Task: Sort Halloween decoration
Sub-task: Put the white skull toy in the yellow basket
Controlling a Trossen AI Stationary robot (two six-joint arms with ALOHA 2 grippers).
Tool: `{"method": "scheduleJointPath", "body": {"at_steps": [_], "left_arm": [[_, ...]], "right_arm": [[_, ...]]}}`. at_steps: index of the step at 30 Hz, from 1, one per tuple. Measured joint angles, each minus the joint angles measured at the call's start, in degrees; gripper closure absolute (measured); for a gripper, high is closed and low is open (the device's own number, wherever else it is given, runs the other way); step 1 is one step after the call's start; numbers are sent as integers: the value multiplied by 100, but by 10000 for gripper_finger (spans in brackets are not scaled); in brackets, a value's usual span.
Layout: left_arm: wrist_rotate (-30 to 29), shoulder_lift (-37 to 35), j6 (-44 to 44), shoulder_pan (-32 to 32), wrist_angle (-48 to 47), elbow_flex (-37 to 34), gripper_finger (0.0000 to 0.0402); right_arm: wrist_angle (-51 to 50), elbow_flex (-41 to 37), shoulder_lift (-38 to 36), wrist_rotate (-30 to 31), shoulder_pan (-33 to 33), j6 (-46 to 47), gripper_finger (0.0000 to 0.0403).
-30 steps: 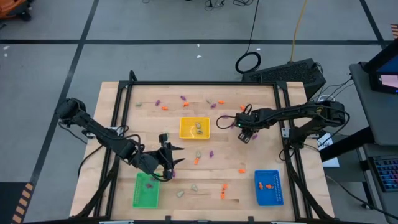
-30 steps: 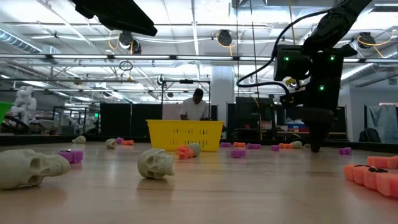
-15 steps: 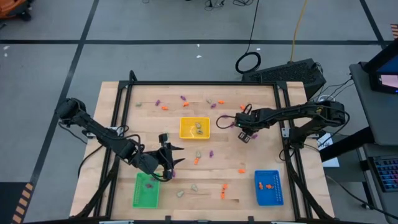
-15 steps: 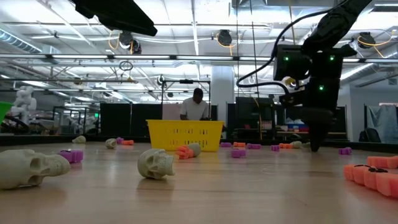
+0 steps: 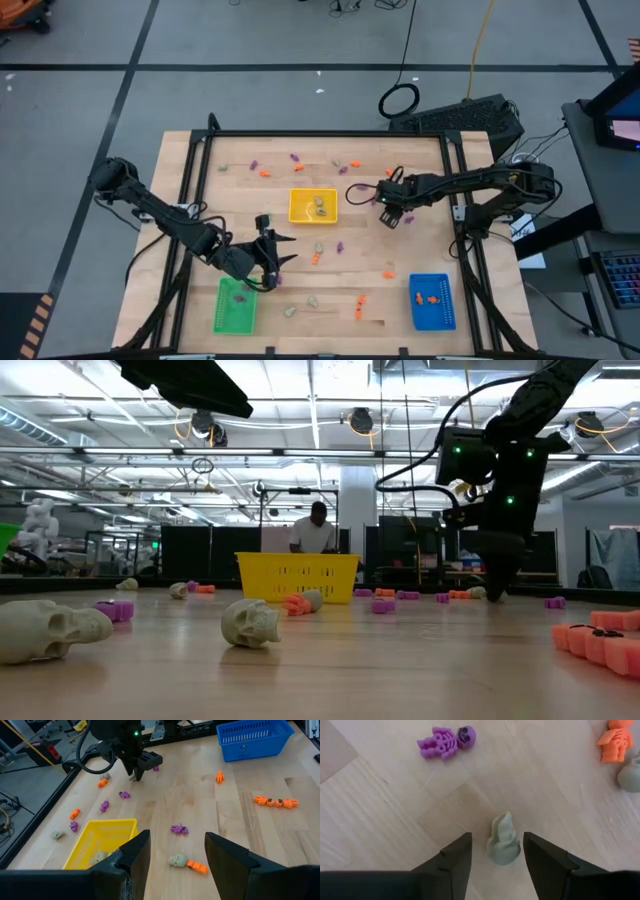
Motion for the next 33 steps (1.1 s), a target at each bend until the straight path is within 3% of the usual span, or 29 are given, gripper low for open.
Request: {"method": "scheduleJointPath", "body": {"at_steps": [21,33], "left_arm": [[0,0,0,0,0,0,215],[0,0,1,0,0,0,215]], "right_arm": [[-35,4,-4,-17,-223,-343,339],[-37,11,-13,-158,-203,-373,349]]}}
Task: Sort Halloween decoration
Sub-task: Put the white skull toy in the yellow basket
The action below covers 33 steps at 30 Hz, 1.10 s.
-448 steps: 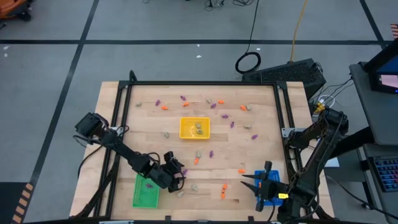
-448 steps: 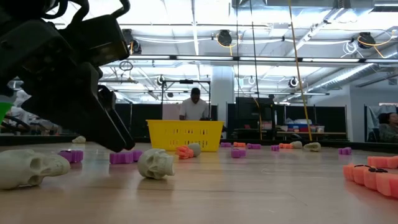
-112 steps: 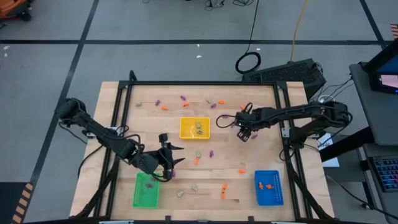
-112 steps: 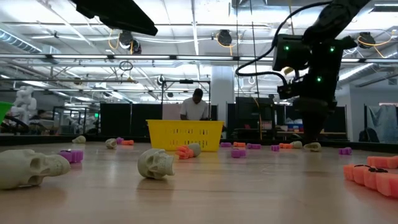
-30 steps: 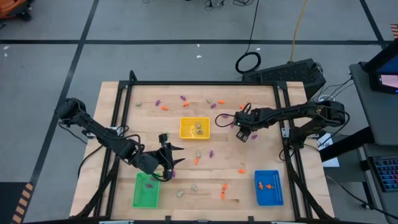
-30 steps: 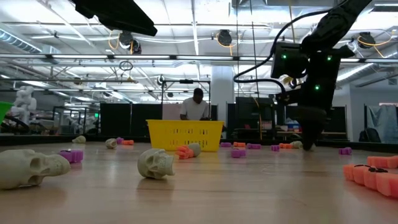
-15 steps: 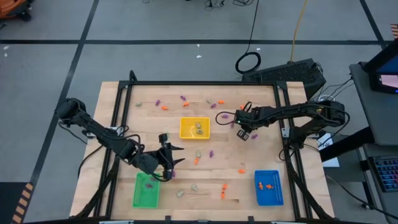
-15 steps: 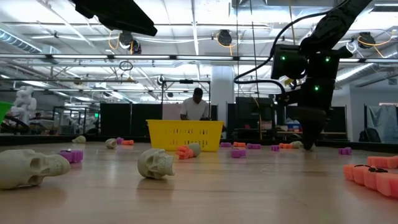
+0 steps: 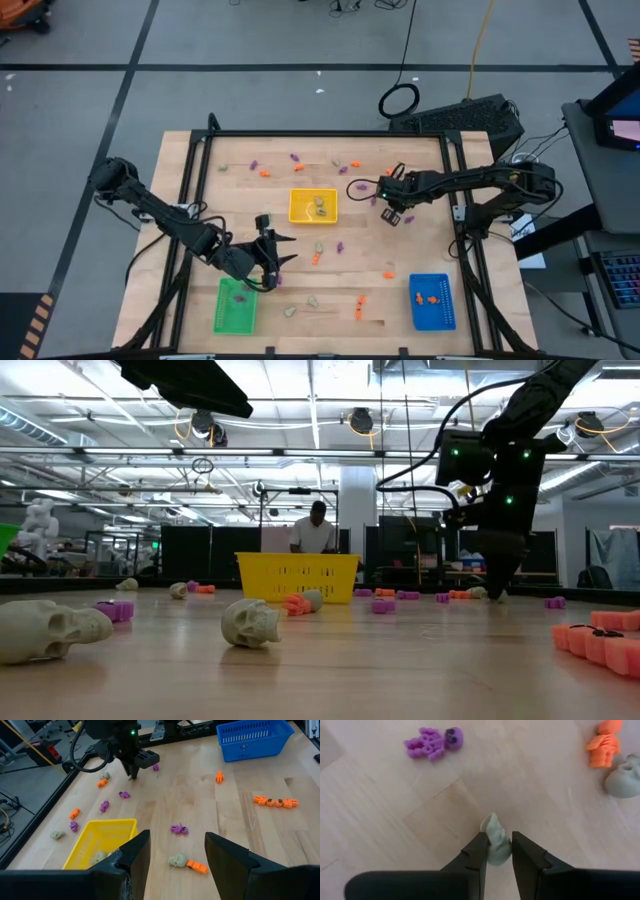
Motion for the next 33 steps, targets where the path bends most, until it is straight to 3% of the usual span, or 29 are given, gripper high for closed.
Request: {"method": "scheduleJointPath", "body": {"at_steps": [17,29,33], "left_arm": [[0,0,2,0,-2,0,215],[0,0,2,0,-4,0,215],[0,0,2,0,-3,0,215]], "right_arm": [[-27,149,0,-444,625,28,350],[-225,289,-11,-244,1229,480,373],[-243,289,-11,-10,1274,763,350]]}}
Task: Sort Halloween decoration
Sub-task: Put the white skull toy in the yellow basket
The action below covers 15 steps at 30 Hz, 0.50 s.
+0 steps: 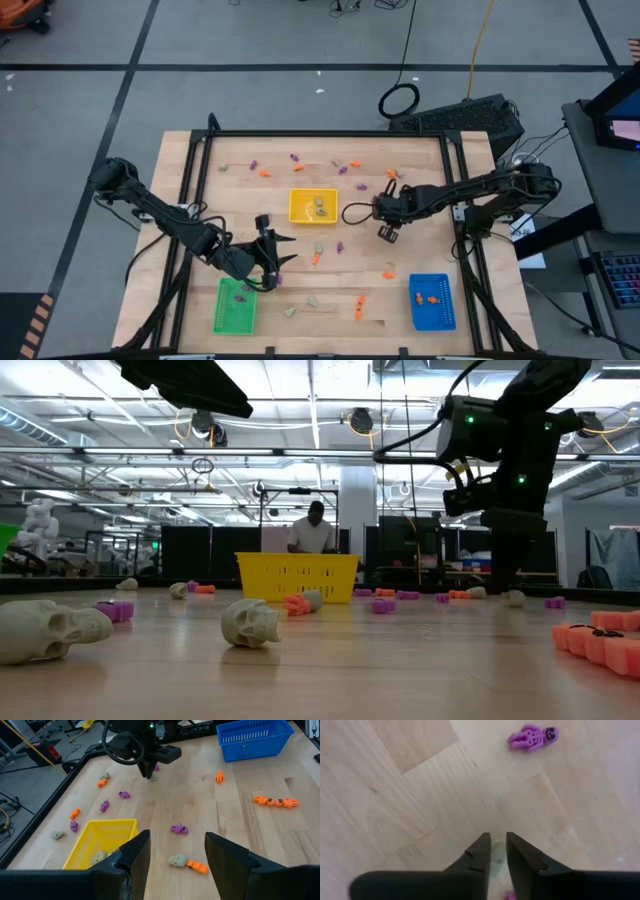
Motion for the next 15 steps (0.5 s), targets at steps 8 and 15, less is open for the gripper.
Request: {"method": "scheduleJointPath", "body": {"at_steps": [8,15], "left_arm": [[0,0,-2,0,1,0,215],[0,0,-2,-2,1,0,215]], "right_arm": [[-358,4,-4,0,13,572,215],[-561,4,-7,111,208,1340,146]]}}
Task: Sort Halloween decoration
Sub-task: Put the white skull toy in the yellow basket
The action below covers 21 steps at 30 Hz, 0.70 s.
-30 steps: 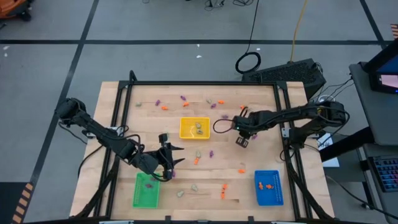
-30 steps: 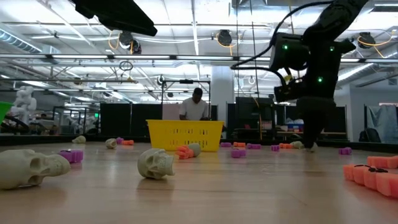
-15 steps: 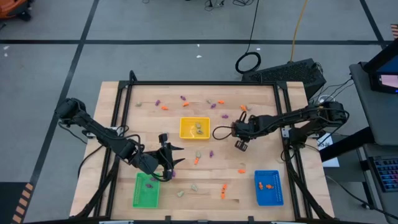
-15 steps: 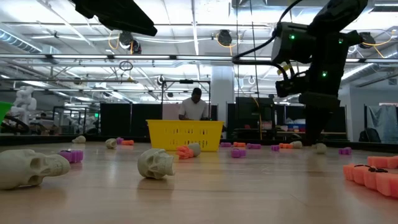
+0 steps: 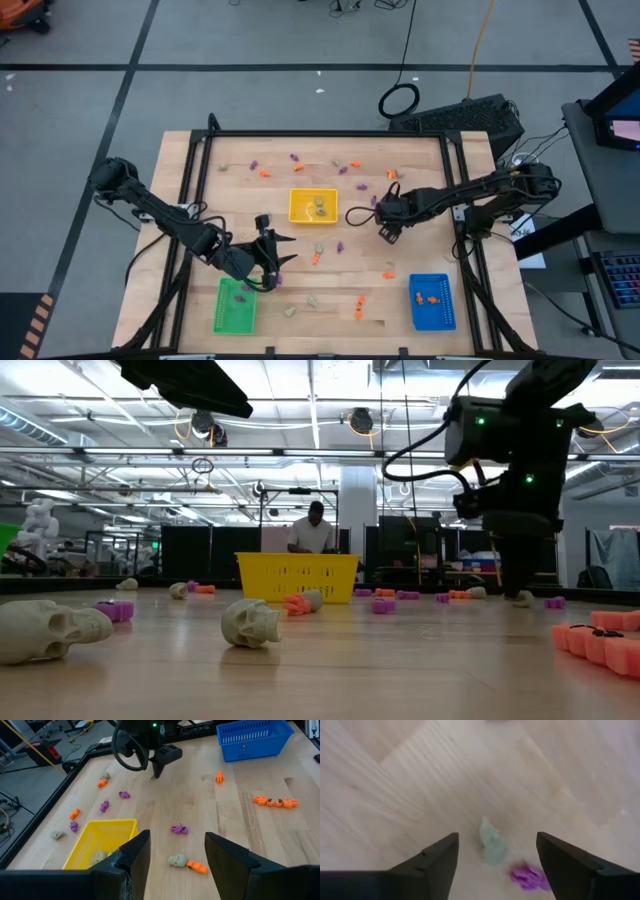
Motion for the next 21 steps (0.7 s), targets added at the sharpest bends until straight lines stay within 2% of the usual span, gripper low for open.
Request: {"method": "scheduleJointPath", "body": {"at_steps": [7,11,21], "left_arm": [[0,0,-9,2,2,0,215],[0,0,-7,0,2,0,215],[2,0,-7,1,9,0,215]], "right_arm": [[159,-39,21,-43,15,103,147],[389,-306,28,-245,17,120,160],[661,-461,14,-244,17,4,208]]}}
